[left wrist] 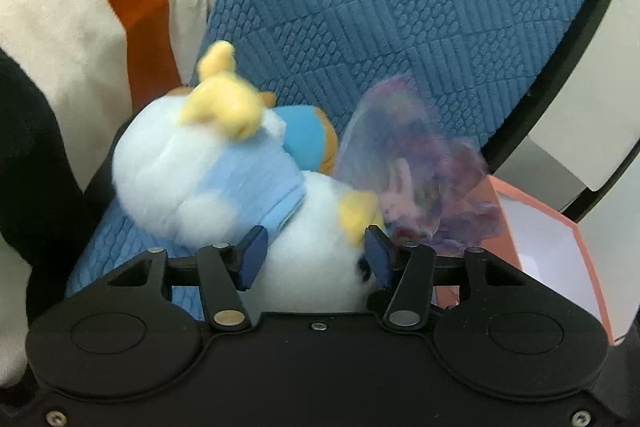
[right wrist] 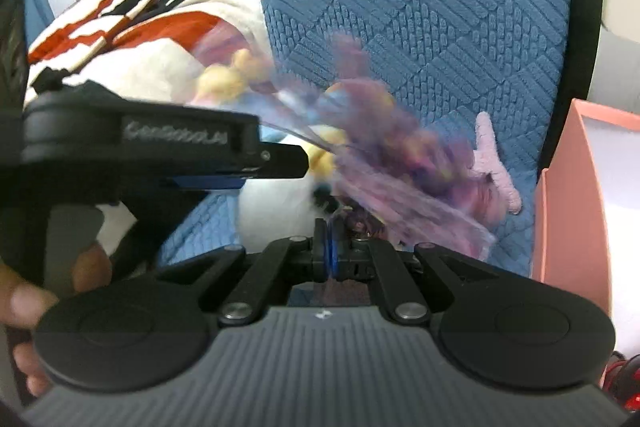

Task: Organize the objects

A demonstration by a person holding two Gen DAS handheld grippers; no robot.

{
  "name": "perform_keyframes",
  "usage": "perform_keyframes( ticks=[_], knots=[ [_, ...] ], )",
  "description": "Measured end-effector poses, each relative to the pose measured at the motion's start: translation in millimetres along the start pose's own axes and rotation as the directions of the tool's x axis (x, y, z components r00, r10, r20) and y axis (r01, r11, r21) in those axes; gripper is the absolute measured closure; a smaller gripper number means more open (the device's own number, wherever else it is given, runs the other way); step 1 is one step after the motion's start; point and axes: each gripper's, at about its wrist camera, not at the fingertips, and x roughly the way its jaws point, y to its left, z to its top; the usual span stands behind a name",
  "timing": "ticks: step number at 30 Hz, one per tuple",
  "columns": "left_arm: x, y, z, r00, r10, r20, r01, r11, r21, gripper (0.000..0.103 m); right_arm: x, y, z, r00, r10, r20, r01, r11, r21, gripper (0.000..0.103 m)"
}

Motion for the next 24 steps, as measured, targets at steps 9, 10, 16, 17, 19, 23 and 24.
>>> perform_keyframes(
  ticks=[9,10,16,17,19,23,24],
  knots=[
    [-6.2,21.0,-4.4,1.0,0.021,-0.023,-0.023,0.993,-0.113,0.017,-0.8,-31.1,2.2,0.996,-0.092,-0.02,0.094,0.992,0.08,0.098],
    [-7.0,23.3,-4.8,1.0,0.018,-0.025,-0.021,0.992,-0.125,0.013,-0.7,-34.5,2.7,0.996,-0.092,-0.02,0.093,0.991,0.093,0.098],
    [-5.7,43.3,-8.0,0.999,0.027,-0.042,-0.035,0.975,-0.22,0.005,0.6,-46.0,6.4,0.995,-0.098,-0.015,0.099,0.987,0.123,0.098],
    [-2.3,47.3,-7.4,0.998,0.031,-0.051,-0.043,0.968,-0.246,0.005,0.9,-46.7,6.7,0.995,-0.097,-0.015,0.098,0.987,0.125,0.098],
    [5.1,54.5,-6.3,0.997,0.022,-0.073,-0.043,0.953,-0.299,0.005,2.3,-46.4,7.1,0.996,-0.091,-0.017,0.093,0.988,0.127,0.098],
    [16.8,69.1,-7.1,0.996,-0.012,-0.087,-0.023,0.918,-0.395,0.001,4.0,-46.8,7.1,0.997,-0.08,-0.023,0.082,0.99,0.116,0.098],
    [18.3,71.7,-7.4,0.996,-0.02,-0.084,-0.017,0.911,-0.413,0.001,4.0,-46.6,7.1,0.997,-0.079,-0.022,0.081,0.99,0.114,0.098]
  ],
)
